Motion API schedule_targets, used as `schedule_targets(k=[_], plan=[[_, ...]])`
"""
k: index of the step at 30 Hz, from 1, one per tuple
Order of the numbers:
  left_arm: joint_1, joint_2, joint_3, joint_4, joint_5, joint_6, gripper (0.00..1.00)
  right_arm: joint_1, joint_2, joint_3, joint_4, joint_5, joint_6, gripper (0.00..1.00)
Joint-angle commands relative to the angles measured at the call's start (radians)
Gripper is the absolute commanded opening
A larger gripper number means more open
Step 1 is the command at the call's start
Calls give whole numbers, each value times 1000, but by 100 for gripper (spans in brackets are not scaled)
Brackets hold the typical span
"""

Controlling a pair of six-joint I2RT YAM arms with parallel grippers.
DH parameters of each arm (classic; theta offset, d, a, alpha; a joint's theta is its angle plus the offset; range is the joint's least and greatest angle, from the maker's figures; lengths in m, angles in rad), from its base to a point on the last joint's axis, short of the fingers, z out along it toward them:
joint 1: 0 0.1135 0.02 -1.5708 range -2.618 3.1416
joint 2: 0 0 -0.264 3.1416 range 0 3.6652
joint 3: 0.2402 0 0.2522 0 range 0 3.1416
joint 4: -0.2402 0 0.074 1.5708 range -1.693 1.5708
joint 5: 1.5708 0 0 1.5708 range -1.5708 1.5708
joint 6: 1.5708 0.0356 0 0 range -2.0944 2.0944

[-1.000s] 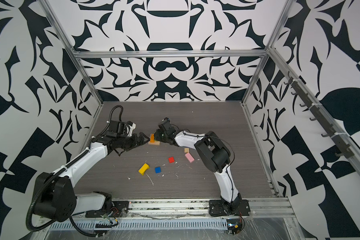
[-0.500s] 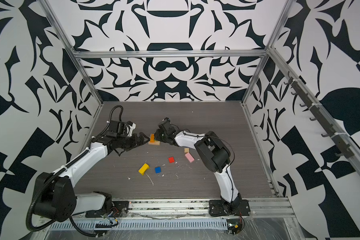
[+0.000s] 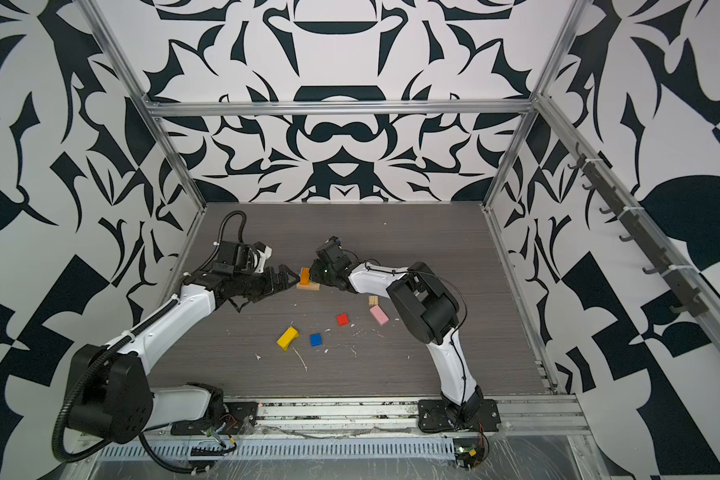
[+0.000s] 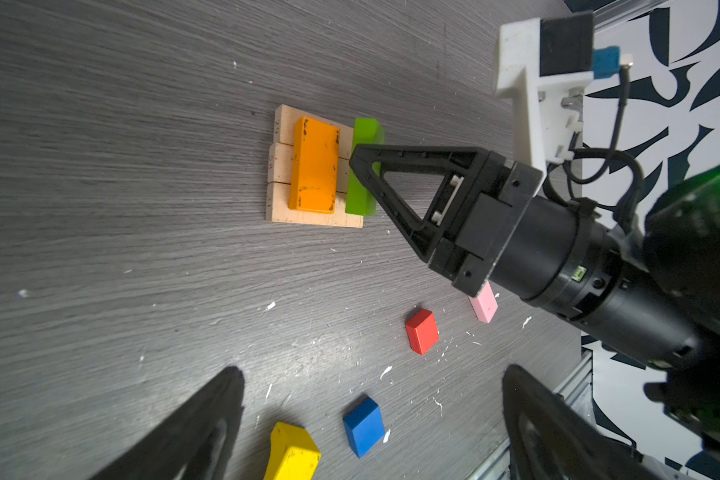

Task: Build the wood block tower

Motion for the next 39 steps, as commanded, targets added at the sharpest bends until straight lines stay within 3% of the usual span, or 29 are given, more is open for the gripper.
schedule_targets(k=[1,39], plan=[[5,1,-14,1,19,-3,99,-5,-13,5,17,19,7,15],[5,7,-15,7,22,-3,100,-5,-25,-8,1,33,1,18]])
